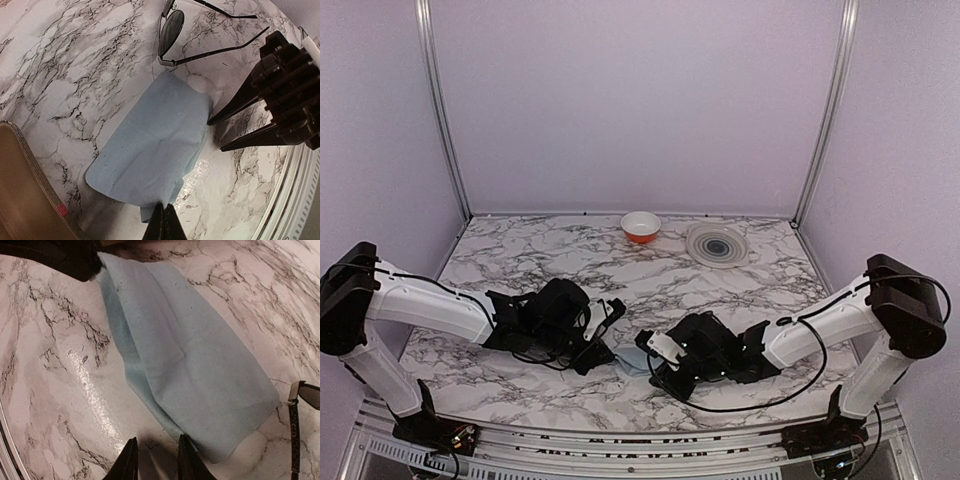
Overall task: Organize the sunglasses
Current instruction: Fold the glasses cleaning cloth at the center of the board.
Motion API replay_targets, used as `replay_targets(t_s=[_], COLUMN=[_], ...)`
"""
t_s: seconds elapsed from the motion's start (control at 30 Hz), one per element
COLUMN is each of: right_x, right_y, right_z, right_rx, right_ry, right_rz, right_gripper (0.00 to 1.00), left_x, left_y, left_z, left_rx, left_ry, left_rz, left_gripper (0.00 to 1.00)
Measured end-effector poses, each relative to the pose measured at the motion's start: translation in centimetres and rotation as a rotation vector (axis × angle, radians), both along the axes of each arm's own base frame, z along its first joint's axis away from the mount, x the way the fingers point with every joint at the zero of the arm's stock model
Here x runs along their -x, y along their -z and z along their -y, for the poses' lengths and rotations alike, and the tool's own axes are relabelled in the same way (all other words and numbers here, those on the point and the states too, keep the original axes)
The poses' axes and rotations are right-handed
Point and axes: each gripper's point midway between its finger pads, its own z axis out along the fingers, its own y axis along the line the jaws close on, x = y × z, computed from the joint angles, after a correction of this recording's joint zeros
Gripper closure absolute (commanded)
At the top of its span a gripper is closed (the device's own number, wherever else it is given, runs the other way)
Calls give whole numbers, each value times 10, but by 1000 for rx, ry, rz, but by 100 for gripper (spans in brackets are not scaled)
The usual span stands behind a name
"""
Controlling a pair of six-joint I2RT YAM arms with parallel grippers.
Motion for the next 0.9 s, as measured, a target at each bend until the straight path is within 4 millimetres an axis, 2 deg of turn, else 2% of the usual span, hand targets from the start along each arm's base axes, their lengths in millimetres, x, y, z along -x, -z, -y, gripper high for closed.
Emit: replay_targets(t_s=[0.27,0.7,0.83,0.9], right_x=[-11,-28,-32,-36], right_y=[1,1,1,1], right_z=[-7,-2,-4,-6], right_rx=[19,75,83,87], right_ry=[11,76,89,100], right_rz=[43,105,116,125], right_gripper=[73,72,73,78], left_x=[1,2,2,2], left_y=[-1,0,2,3], left_z=[2,2,1,1], left_rx=[9,8,3,1], left_ry=[4,7,8,8], left_rz=[-5,-9,-13,-14], left_gripper=[100,100,100,100])
